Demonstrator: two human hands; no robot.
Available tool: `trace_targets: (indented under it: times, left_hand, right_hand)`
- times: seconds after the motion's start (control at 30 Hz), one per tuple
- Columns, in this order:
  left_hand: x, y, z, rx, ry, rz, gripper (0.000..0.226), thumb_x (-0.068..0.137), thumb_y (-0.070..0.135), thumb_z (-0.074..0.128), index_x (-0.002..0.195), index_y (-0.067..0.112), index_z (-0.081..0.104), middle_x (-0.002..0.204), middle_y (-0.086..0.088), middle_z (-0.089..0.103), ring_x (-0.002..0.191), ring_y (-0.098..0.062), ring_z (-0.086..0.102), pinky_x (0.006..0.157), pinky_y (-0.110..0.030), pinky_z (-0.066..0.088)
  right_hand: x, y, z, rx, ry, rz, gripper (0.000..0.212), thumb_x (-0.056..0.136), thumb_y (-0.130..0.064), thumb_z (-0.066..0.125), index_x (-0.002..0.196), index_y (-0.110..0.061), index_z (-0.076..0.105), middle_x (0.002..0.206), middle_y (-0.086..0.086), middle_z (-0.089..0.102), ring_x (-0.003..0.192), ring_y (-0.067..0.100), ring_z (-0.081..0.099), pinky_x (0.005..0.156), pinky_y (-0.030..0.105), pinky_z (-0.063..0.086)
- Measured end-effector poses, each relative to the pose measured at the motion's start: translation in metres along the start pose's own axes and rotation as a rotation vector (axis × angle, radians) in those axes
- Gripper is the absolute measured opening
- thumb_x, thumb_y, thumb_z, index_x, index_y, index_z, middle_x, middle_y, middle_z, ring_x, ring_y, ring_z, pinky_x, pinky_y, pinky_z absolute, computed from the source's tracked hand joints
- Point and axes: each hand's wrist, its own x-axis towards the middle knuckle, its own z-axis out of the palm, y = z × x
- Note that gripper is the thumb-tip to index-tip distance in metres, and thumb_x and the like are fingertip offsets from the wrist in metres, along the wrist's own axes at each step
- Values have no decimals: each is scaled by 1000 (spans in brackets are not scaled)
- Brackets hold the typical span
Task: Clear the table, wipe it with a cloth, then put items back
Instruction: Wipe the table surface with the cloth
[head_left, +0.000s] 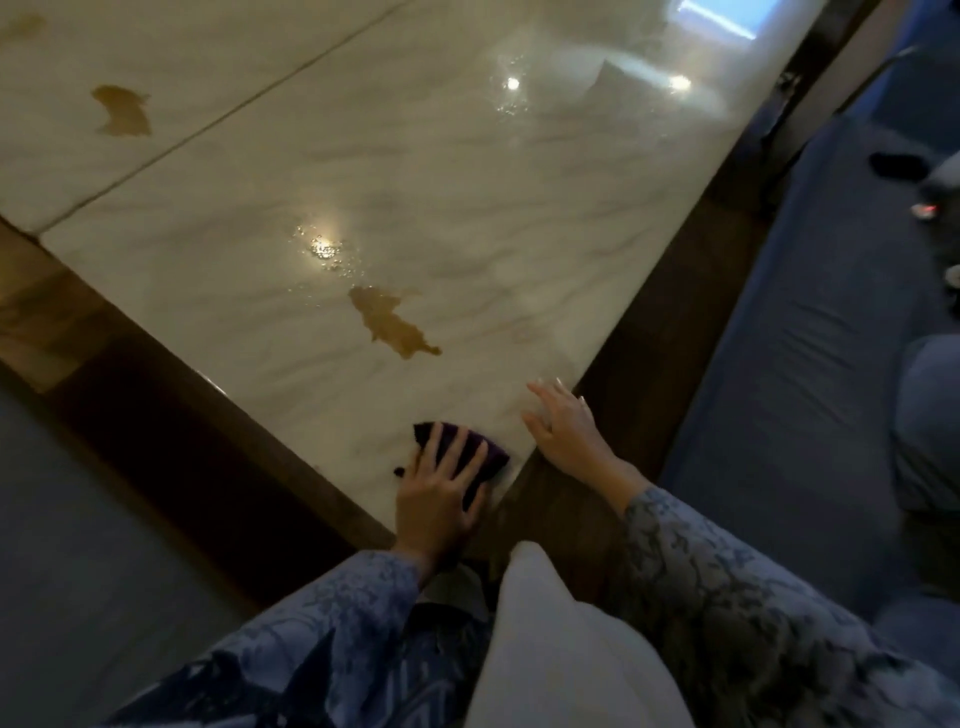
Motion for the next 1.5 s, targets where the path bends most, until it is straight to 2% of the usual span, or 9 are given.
trace_targets:
  times: [0.17,0.27,0.5,0.8,0.97,1.13,1.27,1.37,1.5]
  left_hand:
    - [-3,34,15,98,-92,391,41,81,35,70,122,31,66,144,-4,51,134,-37,44,101,-55,44]
    - [4,30,13,95,-140,424,43,74,26,80,116,27,69,145,2,51,134,-33,45,102,-51,46]
    - [26,12,5,-62,-175,527,51,97,52,38,134,24,58,146,6,49,139,-24,39,111,-44,38]
    - [87,-115,-29,29,-278,490,84,89,77,30,151,21,33,155,1,35,147,-27,22,119,-49,10]
    - [110,-168,-24,10,-250,780,59,99,52,38,150,23,34,157,0,32,147,-29,20,120,-48,17]
    - [133,-169,-8,-46,-223,1103,66,96,41,51,152,23,23,158,-2,28,149,-29,15,120,-48,16]
    - [175,-163,3,-160,-202,1259,68,92,33,64,149,21,29,155,-2,35,148,-26,20,120,-45,18]
    - [202,-160,-1,-188,-237,1231,53,95,31,52,145,18,43,151,-3,42,145,-26,29,121,-44,17]
    - [247,-172,-9,-137,-206,961,51,92,33,40,138,16,54,144,-3,52,138,-30,40,113,-51,33]
  right_hand:
    - [-18,14,-11,56,46,56,53,101,-33,47,149,-18,32,157,5,29,149,22,10,121,50,7]
    - [-13,10,-8,74,82,54,53,100,-33,48,149,-18,33,157,5,30,149,23,12,121,51,11]
    - [4,-10,3,55,112,93,54,100,-32,49,149,-17,33,156,4,32,149,22,14,120,51,16]
    - [55,-39,43,47,348,189,52,97,-34,51,144,-17,39,156,8,28,148,26,15,119,55,11]
    - [92,-73,78,-35,543,304,52,98,-31,42,147,-11,37,158,12,25,149,27,11,119,47,-1]
    - [90,-69,102,79,751,352,53,99,-31,28,143,-5,41,153,16,36,145,26,23,119,44,20]
    - [95,-65,104,90,772,400,54,99,-32,26,146,-9,39,155,13,33,145,24,23,118,37,21]
    - [98,-59,108,59,821,367,51,98,-25,30,141,-3,45,149,17,41,141,30,32,118,29,18]
    - [99,-57,107,-23,860,313,47,98,-18,32,137,1,48,145,17,46,139,28,35,120,31,17]
